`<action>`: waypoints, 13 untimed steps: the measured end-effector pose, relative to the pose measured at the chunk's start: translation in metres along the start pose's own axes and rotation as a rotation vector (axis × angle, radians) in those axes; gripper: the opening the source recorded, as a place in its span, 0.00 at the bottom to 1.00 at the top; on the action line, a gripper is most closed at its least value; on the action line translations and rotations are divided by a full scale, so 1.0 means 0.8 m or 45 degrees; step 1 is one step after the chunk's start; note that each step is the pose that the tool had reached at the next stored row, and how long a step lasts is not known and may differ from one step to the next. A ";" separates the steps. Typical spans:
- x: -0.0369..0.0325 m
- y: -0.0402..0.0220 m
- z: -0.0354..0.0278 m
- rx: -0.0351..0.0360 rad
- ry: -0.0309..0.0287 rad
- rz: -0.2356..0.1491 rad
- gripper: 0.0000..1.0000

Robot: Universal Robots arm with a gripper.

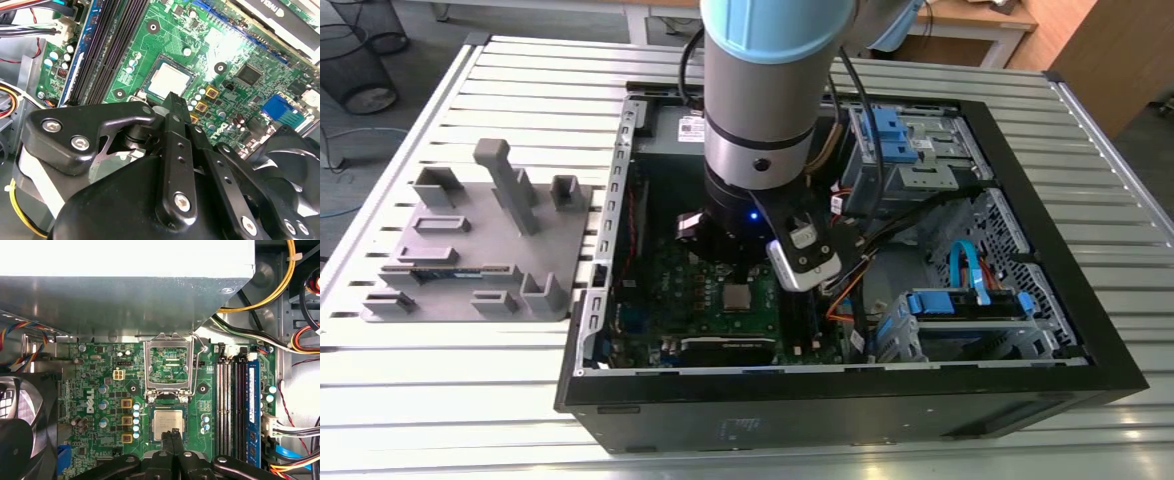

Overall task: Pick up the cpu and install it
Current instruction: 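Close the cpu cover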

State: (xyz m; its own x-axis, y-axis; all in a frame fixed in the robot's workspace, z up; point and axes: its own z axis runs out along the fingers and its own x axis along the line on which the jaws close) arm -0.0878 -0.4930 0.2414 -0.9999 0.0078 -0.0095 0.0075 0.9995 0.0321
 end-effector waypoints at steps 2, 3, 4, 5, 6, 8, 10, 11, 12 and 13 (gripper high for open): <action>-0.0013 0.0005 0.0002 0.0001 0.0001 0.000 0.11; -0.0022 0.0009 0.0004 0.0001 0.0001 0.000 0.11; -0.0030 0.0012 0.0007 -0.0002 0.0000 0.000 0.11; -0.0035 0.0014 0.0008 -0.0001 0.0000 0.000 0.11; -0.0037 0.0014 0.0008 0.0000 0.0000 0.000 0.11; -0.0042 0.0017 0.0031 0.0000 0.0001 0.000 0.11; -0.0046 0.0021 0.0054 0.0000 0.0000 0.000 0.11; -0.0046 0.0021 0.0054 0.0000 0.0000 0.000 0.11; -0.0046 0.0021 0.0054 -0.0003 0.0000 0.000 0.11; -0.0047 0.0021 0.0053 -0.0010 -0.0002 0.000 0.11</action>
State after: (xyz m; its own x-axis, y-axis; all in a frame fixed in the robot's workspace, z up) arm -0.0840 -0.4912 0.2373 -0.9999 0.0079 -0.0097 0.0076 0.9994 0.0329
